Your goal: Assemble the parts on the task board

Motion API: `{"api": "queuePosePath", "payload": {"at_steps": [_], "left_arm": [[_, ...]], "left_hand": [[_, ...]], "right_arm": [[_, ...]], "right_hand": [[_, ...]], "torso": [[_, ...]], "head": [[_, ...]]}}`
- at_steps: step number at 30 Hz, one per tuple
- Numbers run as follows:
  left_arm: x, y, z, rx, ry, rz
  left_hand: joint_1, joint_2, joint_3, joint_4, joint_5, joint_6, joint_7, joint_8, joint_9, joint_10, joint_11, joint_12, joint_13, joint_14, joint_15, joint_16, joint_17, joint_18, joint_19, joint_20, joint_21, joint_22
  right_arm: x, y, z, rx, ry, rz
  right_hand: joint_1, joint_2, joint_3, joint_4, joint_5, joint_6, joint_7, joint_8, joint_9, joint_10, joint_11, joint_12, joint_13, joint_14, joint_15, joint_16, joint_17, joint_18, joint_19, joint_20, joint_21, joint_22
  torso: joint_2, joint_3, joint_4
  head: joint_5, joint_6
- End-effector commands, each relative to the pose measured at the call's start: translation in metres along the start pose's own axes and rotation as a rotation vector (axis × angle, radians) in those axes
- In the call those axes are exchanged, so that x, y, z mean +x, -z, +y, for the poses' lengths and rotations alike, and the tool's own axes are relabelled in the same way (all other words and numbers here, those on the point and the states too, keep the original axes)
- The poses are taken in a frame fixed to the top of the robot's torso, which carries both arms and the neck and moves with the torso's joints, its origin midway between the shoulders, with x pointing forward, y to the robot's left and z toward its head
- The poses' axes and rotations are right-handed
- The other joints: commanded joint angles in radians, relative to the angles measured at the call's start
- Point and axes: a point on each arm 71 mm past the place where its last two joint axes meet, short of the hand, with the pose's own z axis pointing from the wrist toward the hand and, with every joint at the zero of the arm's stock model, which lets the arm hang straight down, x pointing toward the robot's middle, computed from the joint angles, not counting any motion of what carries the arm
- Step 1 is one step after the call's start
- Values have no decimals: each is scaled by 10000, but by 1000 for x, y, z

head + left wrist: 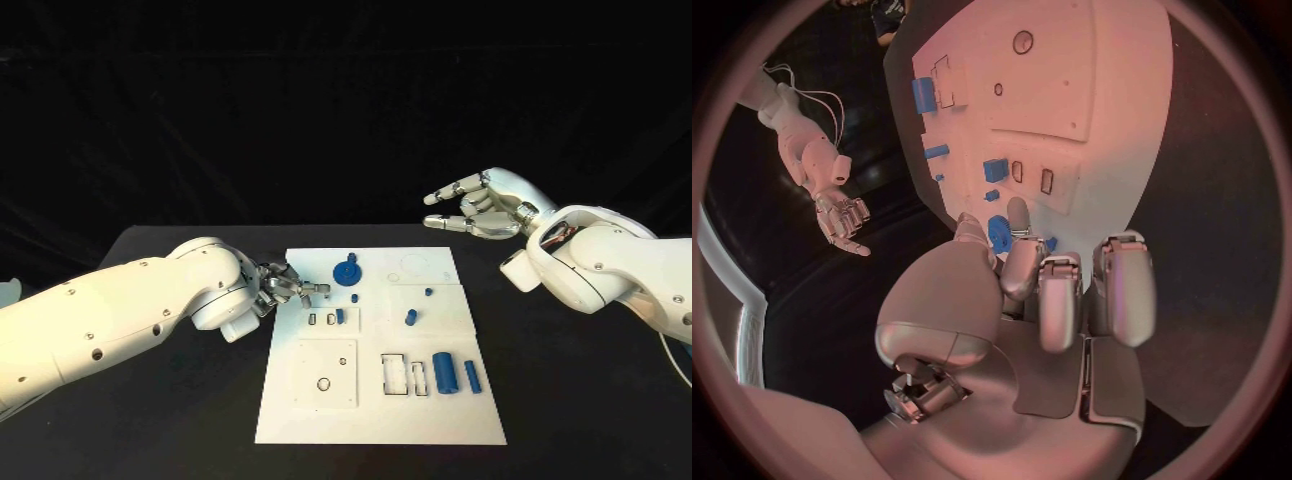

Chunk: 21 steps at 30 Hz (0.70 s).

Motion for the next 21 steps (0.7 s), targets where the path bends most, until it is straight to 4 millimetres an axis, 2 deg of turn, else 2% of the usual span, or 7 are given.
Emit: {"api": "queuePosePath", "payload": {"at_steps": [1,3,10,16,21], "left_arm": [[-1,-4,-3,-511,-1316,136],[0,-7,-8,-539,-1525,206],[2,-15,-20,-642,-2048,478],[6,-21,-27,-686,-2374,714],[10,-24,-32,-681,-2550,910]], "left_hand": [[-123,-16,-66,4,-64,-84,6,90,105,269,-186,210,594,1038,-71,30,2629,-161,78,-3,74,73],[-202,-47,-112,13,-104,-133,10,118,188,266,-186,214,603,1038,-69,30,2629,-163,80,-5,79,85],[-415,-198,-246,16,-156,-247,14,152,346,260,-187,233,640,1038,-76,30,2629,-179,110,-17,117,165],[-505,-267,-292,16,-161,-279,10,163,397,256,-191,237,649,1038,-82,30,2629,-179,110,-26,118,168],[-514,-275,-295,15,-161,-284,9,164,405,258,-192,242,657,1038,-83,30,2629,-182,116,-27,124,182]], "right_arm": [[2,-1,-1,67,95,213],[2,-1,-2,99,134,225],[1,-1,-6,250,245,222],[2,-2,-7,308,273,266],[3,-2,-8,333,276,302]], "right_hand": [[18,102,-11,-47,50,97,6,46,3,201,-50,-49,1643,855,-21,-35,1851,161,548,-9,-59,1726],[16,107,-20,-52,73,99,4,46,3,200,-51,-55,1639,853,-23,-41,1843,162,544,-10,-63,1720],[4,110,-48,-61,119,101,2,43,1,196,-53,-67,1630,848,-26,-56,1818,166,537,-15,-74,1704],[-8,117,-82,-73,181,104,0,40,-2,193,-56,-77,1622,846,-29,-63,1810,167,535,-19,-79,1698],[-6,130,-105,-89,240,107,-2,38,-3,193,-59,-77,1619,845,-32,-69,1802,168,534,-22,-82,1694]], "torso": [[1,9,-10],[7,12,-8],[11,-12,24],[6,-14,-4],[10,-16,7]], "head": [[28,-23],[38,-34],[55,-74],[76,-107],[64,-123]]}}
